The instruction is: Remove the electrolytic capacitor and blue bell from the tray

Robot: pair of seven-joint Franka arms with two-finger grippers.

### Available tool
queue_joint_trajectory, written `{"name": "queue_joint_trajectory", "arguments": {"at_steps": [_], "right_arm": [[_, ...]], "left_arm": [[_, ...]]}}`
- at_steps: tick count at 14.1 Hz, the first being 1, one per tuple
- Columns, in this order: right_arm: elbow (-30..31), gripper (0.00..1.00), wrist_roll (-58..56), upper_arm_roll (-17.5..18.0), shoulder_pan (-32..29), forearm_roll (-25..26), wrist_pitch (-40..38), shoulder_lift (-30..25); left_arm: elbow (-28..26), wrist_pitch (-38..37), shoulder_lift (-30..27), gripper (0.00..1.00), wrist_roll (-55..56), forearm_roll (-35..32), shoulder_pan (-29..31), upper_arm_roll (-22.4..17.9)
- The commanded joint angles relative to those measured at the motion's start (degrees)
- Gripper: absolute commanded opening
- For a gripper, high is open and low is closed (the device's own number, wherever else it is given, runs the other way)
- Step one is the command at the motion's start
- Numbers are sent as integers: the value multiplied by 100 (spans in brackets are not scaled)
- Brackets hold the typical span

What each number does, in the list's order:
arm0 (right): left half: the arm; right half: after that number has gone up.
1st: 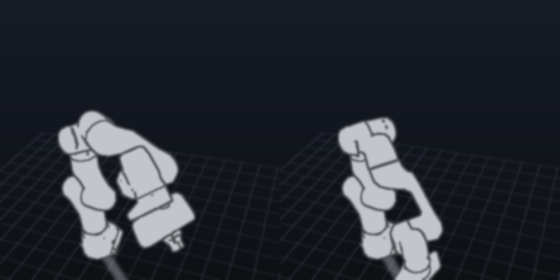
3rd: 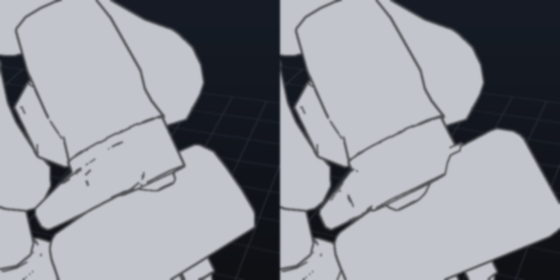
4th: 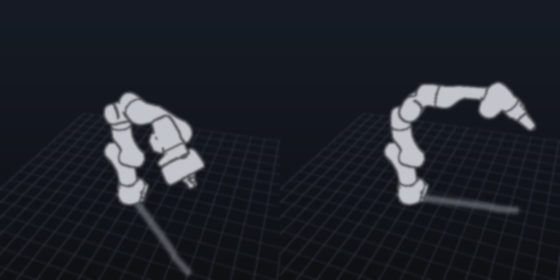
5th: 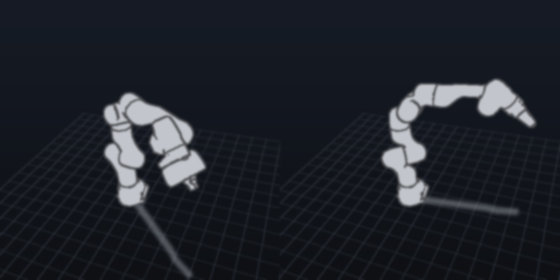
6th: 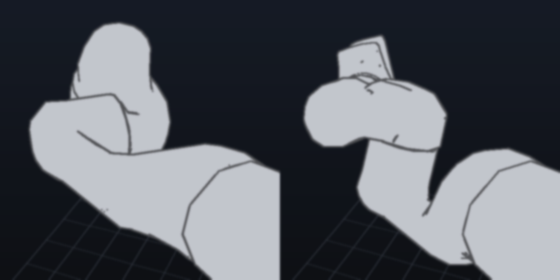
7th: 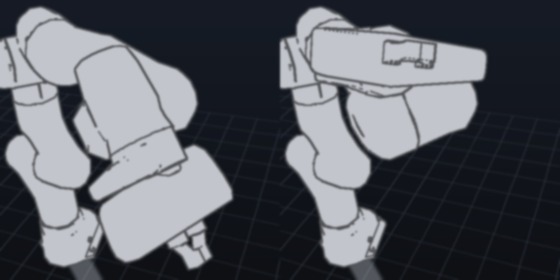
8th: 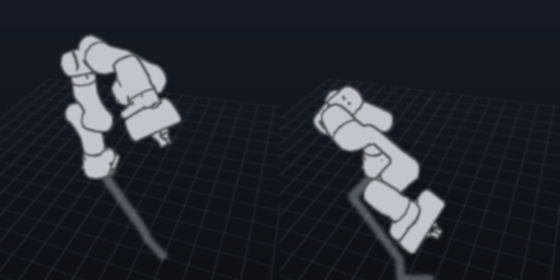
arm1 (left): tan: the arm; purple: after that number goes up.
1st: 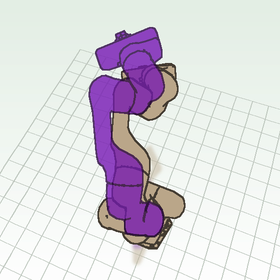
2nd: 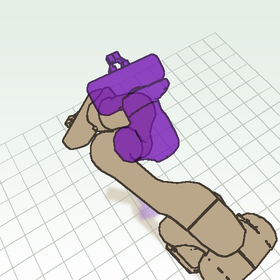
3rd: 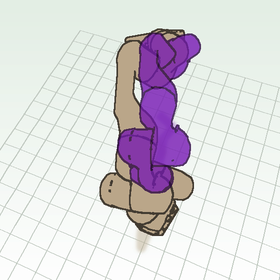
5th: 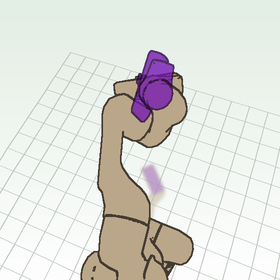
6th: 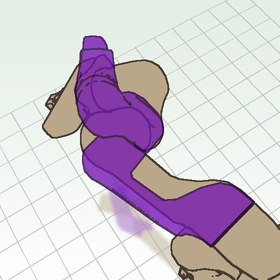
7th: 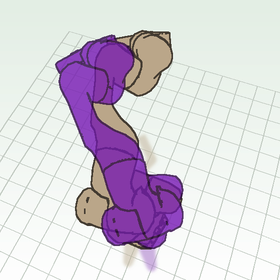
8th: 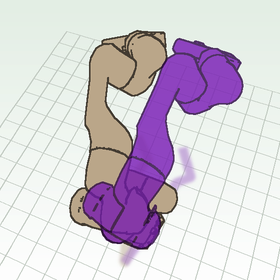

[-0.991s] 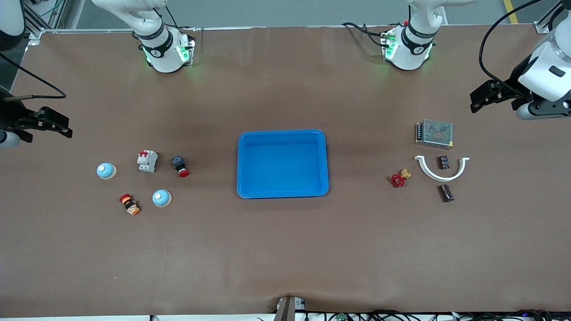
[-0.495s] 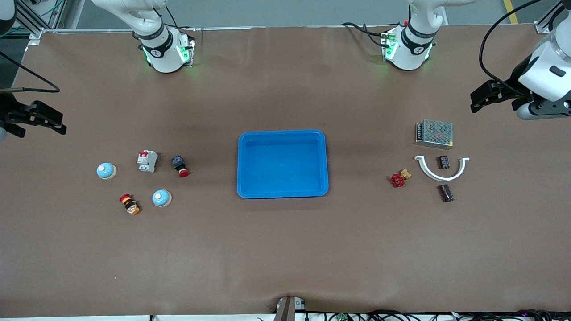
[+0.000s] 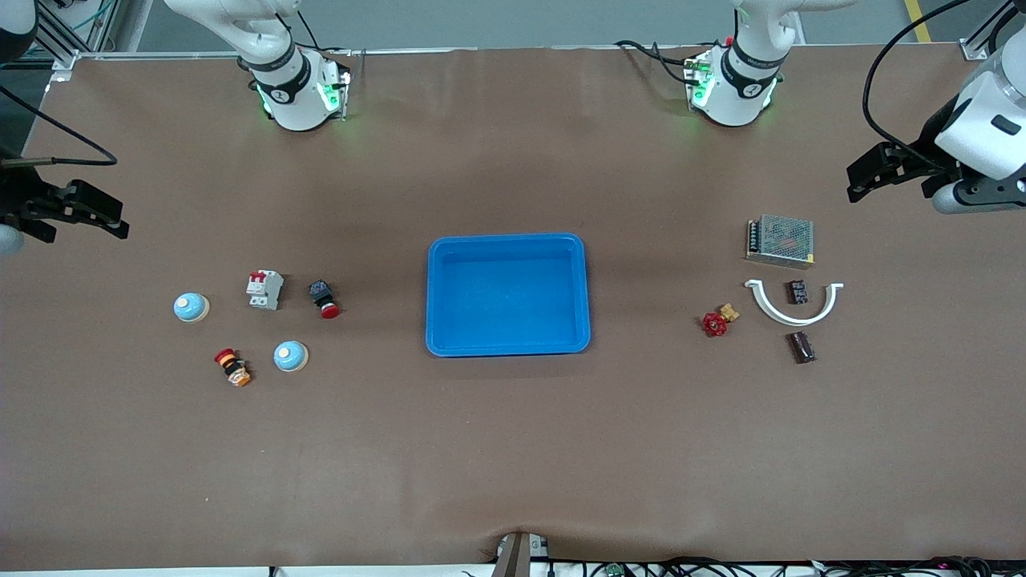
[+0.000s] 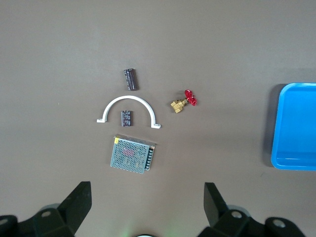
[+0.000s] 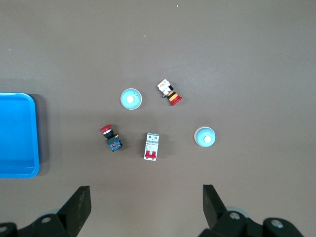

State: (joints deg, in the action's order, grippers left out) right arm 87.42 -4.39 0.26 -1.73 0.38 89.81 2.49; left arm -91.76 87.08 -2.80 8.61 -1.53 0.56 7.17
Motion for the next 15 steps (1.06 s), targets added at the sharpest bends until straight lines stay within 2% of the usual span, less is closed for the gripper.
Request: {"name": "queue_joint_trajectory", "arguments": {"at_steps": [1, 15], "right_arm": [[-76, 100, 87, 0, 6, -12, -104, -38], [-50, 100, 113, -35, -134, 6, -104, -21]], "left_arm": [[71, -69, -45, 100, -140, 47, 23, -14], [194, -78, 25, 100, -87, 12, 6, -14]]}}
